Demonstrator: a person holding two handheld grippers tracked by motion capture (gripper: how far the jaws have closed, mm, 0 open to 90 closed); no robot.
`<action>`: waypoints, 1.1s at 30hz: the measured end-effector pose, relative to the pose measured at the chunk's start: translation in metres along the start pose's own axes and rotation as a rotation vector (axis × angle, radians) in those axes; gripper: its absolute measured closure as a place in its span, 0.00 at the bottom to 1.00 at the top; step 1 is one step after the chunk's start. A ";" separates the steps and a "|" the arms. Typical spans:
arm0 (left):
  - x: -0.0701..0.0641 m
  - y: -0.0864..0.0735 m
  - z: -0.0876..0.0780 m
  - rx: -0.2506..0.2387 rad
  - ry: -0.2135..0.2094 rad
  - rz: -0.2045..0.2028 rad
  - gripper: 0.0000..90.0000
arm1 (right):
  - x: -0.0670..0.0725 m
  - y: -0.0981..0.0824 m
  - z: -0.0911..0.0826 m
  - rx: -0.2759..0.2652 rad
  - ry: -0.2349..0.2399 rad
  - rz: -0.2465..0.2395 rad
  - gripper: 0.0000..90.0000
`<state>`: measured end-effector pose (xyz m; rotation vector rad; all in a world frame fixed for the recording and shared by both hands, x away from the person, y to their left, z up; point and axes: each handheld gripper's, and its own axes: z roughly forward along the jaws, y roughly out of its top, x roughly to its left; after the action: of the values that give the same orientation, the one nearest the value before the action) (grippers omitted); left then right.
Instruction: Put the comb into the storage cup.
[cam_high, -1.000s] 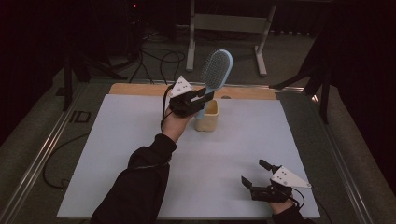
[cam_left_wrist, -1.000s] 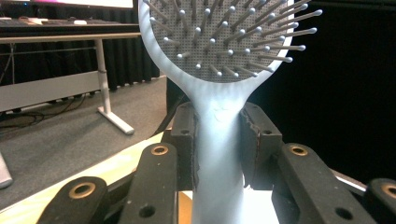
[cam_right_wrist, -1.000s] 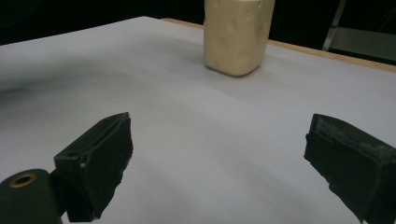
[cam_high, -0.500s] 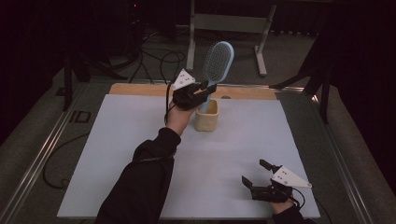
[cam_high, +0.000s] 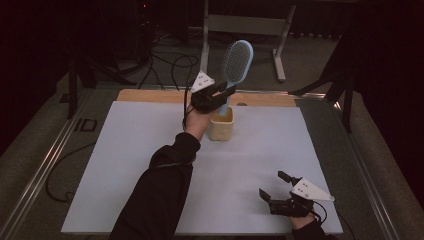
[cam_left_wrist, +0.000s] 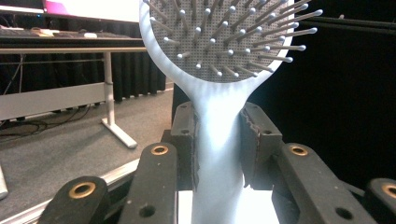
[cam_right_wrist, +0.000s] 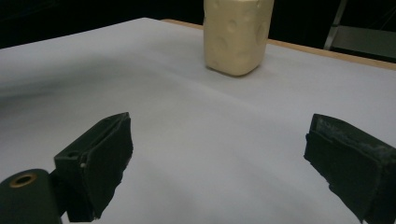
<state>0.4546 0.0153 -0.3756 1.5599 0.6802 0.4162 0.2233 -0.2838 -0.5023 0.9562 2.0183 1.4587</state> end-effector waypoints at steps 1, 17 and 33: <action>0.001 -0.001 0.001 -0.003 0.008 0.000 0.78 | 0.000 0.000 0.000 -0.002 0.001 0.002 0.08; 0.016 -0.017 0.014 -0.016 0.031 -0.053 0.78 | 0.000 -0.001 0.001 0.001 0.012 0.005 0.08; 0.024 -0.039 0.019 -0.001 0.028 -0.069 0.78 | 0.000 -0.001 0.001 0.004 0.019 0.004 0.08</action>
<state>0.4779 0.0163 -0.4195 1.5278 0.7536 0.3868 0.2235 -0.2836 -0.5034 0.9526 2.0344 1.4715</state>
